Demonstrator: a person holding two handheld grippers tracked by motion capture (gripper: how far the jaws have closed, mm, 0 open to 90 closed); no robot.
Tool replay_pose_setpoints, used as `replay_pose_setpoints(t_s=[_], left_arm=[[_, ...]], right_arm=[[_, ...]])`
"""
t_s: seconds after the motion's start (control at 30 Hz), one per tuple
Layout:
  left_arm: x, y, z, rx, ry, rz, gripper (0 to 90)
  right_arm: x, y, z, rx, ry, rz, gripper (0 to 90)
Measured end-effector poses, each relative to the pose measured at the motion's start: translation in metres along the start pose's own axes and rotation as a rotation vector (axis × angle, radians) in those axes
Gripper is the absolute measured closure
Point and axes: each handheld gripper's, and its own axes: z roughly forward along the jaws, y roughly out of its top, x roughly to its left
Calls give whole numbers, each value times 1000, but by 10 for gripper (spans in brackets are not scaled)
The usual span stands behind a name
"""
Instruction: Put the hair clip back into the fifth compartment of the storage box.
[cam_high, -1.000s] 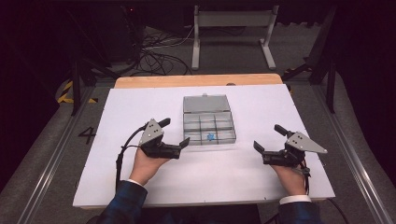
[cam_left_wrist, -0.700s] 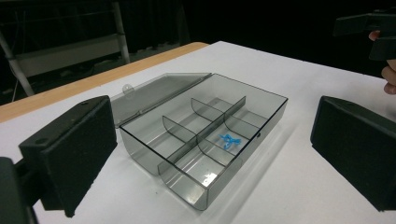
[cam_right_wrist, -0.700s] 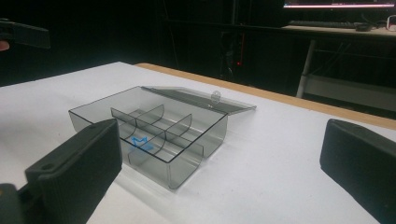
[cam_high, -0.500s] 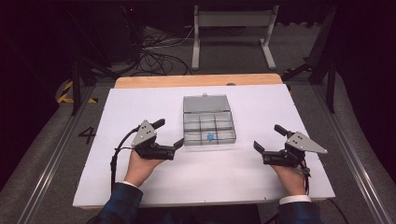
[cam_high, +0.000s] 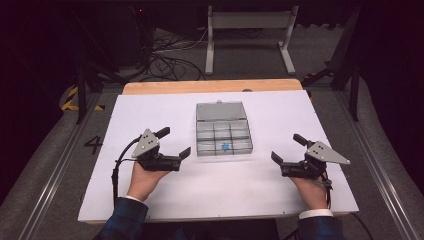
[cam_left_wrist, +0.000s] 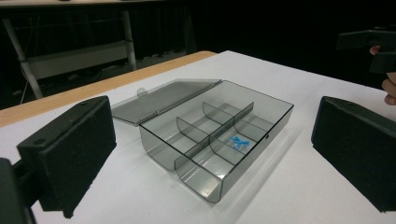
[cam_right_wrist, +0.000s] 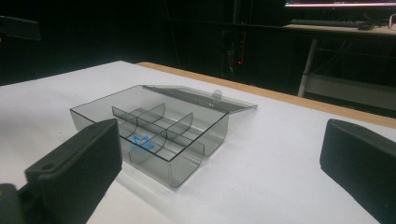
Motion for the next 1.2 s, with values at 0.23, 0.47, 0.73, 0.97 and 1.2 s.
replay_pose_setpoints(t_s=[0.23,0.47,0.73,0.97,1.2], left_arm=[[3,0,-5,-2,1,5,2],[6,-3,-11,-9,9,2,2],[9,-5,-17,-8,22,17,2],[11,-8,-21,-14,27,3,2],[14,-10,-26,-20,35,12,2]], right_arm=[[0,0,0,1,2,-1,0],[0,-1,0,1,0,0,0],[0,-1,0,1,0,4,0],[0,-1,0,1,-3,2,0],[-1,-1,0,-1,-4,2,0]])
